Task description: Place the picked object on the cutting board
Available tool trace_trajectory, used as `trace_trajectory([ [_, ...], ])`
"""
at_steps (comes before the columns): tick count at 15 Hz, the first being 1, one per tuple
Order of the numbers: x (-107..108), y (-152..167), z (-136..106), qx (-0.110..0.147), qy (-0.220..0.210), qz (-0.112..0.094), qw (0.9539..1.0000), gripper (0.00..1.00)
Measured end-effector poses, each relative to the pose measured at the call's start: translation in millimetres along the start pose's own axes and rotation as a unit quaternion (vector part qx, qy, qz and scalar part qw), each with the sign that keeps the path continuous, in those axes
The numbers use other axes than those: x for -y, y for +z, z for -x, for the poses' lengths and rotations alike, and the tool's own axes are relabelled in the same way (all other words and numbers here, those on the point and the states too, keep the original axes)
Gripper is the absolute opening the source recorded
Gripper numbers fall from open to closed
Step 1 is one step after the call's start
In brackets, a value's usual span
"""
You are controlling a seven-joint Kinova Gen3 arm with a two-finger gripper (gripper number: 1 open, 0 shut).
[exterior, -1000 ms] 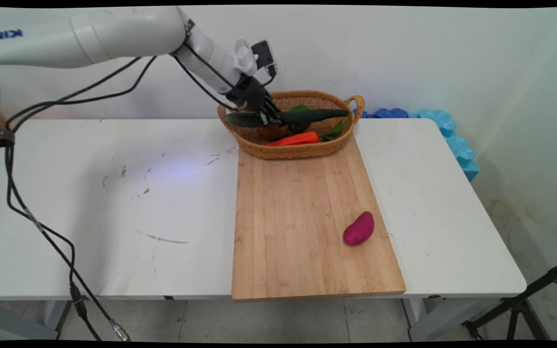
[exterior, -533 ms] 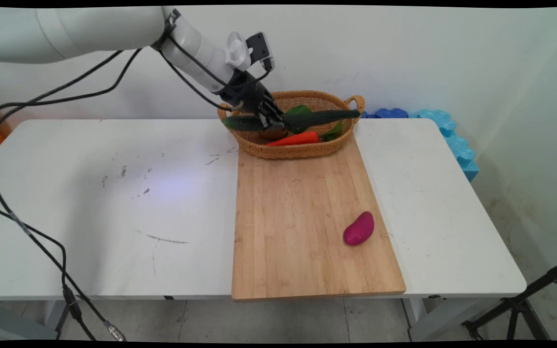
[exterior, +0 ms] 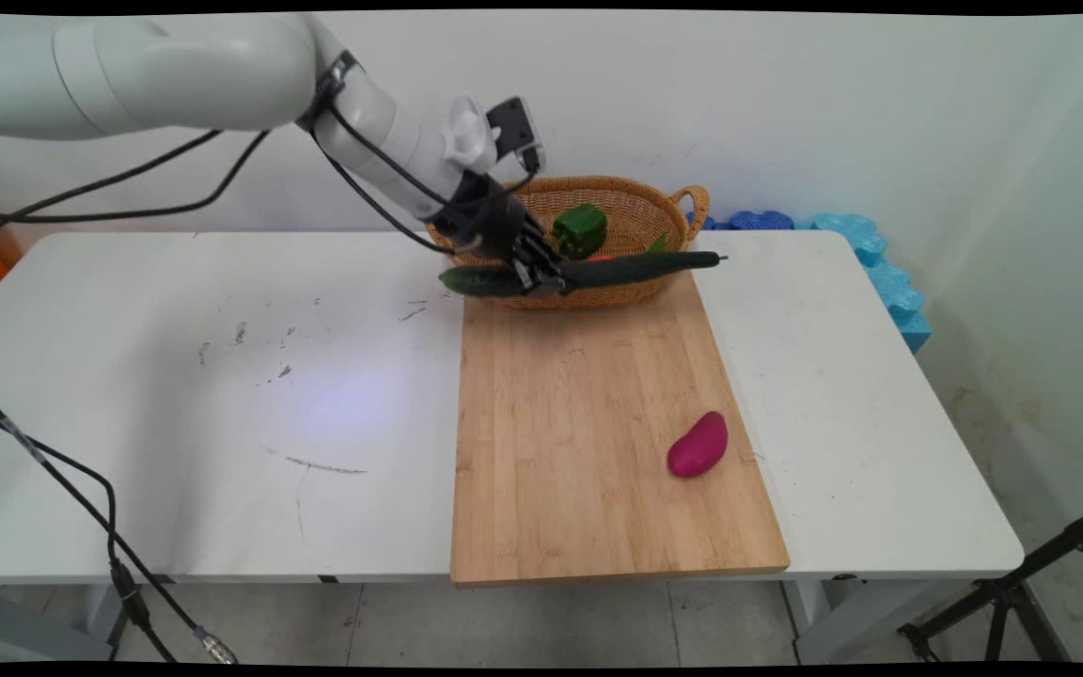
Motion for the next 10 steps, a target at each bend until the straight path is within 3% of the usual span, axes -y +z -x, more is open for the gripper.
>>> trace_trajectory([
  [10, -32.2, 55.9, 23.4, 0.011, -0.009, 0.015, 0.9998, 0.0],
])
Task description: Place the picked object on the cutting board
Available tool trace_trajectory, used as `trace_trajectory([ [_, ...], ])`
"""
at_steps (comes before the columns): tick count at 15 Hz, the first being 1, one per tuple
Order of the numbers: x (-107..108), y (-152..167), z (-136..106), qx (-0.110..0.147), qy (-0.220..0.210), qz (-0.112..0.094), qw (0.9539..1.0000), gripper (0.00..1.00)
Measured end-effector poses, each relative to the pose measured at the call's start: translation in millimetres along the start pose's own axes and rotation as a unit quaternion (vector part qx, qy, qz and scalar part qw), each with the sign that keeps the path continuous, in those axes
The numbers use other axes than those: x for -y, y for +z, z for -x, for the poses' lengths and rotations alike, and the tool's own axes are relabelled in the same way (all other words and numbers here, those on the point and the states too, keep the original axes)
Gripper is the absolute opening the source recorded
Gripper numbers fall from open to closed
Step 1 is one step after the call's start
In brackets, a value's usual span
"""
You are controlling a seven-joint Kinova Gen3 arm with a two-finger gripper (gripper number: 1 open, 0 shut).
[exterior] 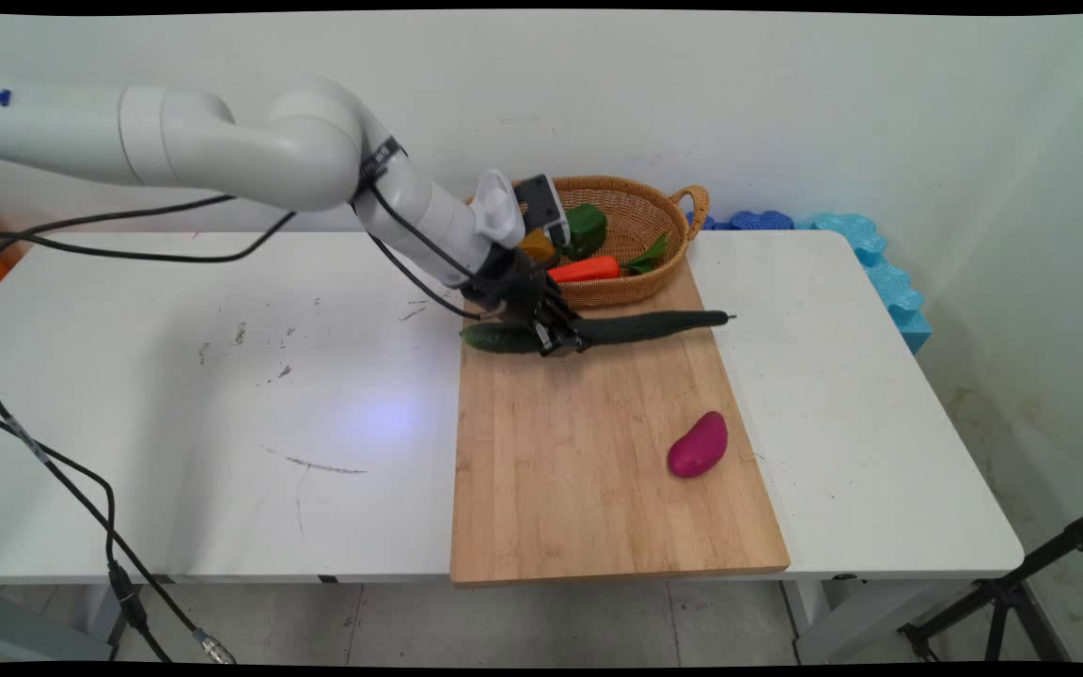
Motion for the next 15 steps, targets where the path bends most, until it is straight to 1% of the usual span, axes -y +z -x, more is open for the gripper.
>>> trace_trajectory([
  [8, -12.0, 35.7, 17.7, 0.009, 0.0, 0.006, 0.9999, 0.0],
  [9, -13.2, 38.8, 19.4, 0.01, 0.002, 0.007, 0.9999, 1.0],
  [15, -18.5, 46.1, 21.5, 0.009, 0.013, 0.009, 0.9998, 1.0],
])
